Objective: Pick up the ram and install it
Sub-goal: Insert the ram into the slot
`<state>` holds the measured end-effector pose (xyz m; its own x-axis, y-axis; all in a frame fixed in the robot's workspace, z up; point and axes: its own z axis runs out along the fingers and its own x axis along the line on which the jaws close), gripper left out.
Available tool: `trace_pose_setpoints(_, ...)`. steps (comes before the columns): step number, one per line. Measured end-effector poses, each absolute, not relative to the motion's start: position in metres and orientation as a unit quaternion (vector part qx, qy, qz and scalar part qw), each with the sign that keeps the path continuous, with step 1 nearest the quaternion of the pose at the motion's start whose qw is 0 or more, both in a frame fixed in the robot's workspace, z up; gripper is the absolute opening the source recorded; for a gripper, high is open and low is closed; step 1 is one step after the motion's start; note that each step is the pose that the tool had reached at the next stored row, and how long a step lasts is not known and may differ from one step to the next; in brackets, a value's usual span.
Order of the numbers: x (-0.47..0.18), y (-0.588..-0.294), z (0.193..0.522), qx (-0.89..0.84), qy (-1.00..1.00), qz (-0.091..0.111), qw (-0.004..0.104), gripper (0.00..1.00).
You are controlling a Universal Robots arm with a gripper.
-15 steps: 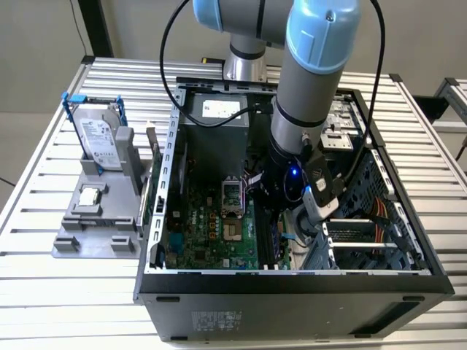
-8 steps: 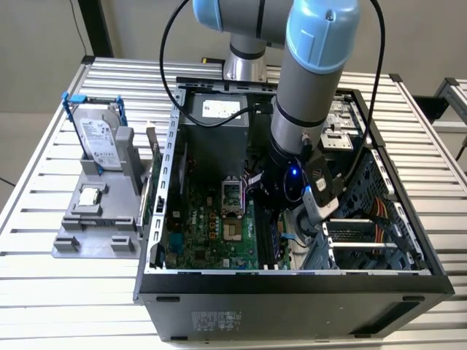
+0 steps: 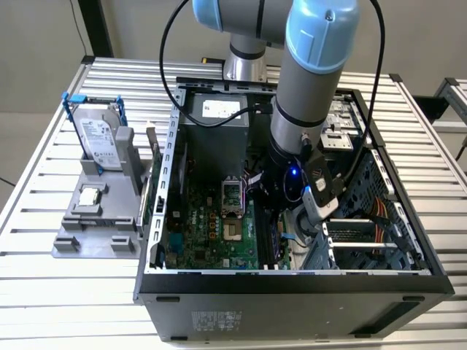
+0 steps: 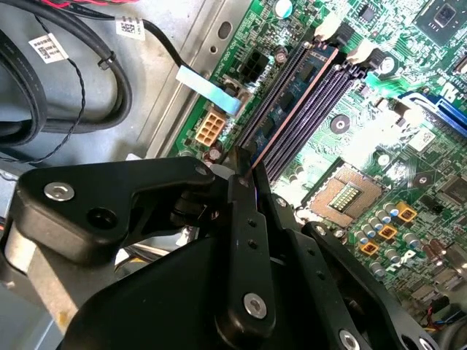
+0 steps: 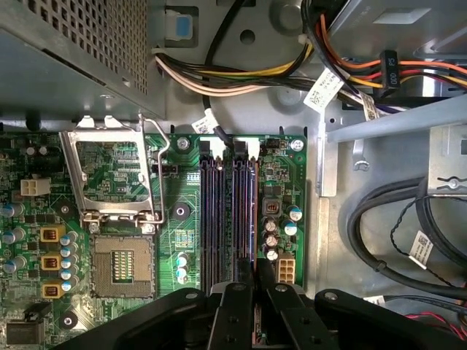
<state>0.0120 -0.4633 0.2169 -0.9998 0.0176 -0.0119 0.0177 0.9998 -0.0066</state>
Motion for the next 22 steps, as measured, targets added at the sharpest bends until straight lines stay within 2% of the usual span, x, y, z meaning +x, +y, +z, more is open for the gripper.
trace_pose_setpoints(22,0.0089,-0.4628,0.2115,0.009,1.000,-0.003,0.006,0.00)
